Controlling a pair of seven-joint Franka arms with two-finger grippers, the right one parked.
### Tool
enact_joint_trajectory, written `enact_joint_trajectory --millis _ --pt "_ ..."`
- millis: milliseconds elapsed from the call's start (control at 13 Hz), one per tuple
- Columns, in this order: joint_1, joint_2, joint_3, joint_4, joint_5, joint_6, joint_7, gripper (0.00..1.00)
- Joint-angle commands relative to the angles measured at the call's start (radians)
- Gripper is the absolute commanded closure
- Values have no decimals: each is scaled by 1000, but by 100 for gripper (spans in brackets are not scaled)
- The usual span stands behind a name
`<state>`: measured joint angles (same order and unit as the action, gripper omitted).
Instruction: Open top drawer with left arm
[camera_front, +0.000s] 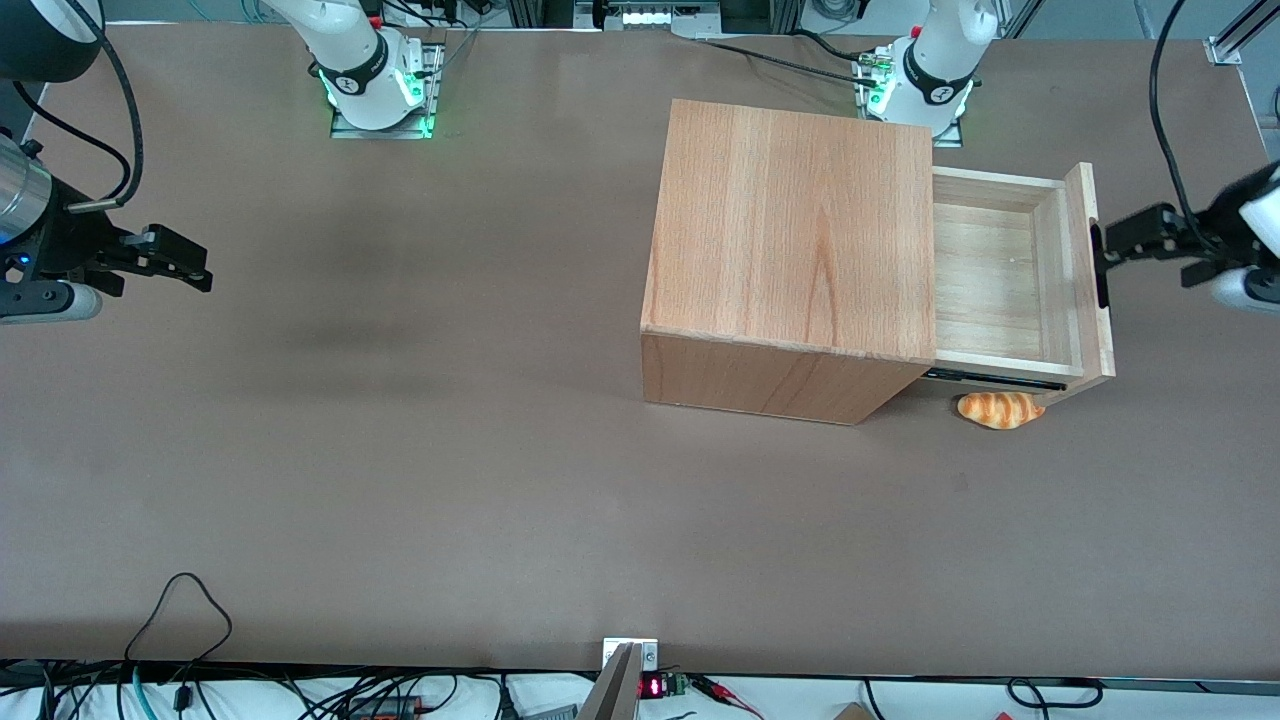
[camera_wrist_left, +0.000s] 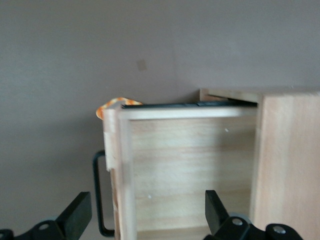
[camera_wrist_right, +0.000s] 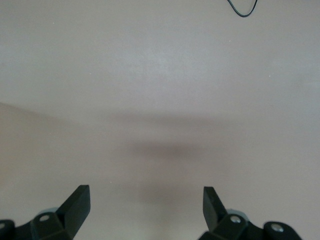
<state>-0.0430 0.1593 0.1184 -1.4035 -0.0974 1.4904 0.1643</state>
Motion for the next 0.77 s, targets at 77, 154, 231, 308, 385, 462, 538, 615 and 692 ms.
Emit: enact_joint_trajectory --millis 77,154,231,308,385,462,538,615,692 --pt "22 -44 -14 -37 -14 -66 -145 0" --pt "20 -44 -17 -26 -31 -88 -219 0" --pt "20 -46 -41 -25 -21 -93 -238 0" --pt "20 -53 -58 -26 5 -91 -235 0" --pt "20 -75 -72 -31 45 -88 -221 0" --pt "23 -99 -100 -41 82 -78 -212 0" --pt "28 -110 -109 -45 103 -70 -212 0" --pt "32 -116 -109 -52 104 -52 -212 0" --pt "37 -125 -111 -70 102 -36 -212 0"
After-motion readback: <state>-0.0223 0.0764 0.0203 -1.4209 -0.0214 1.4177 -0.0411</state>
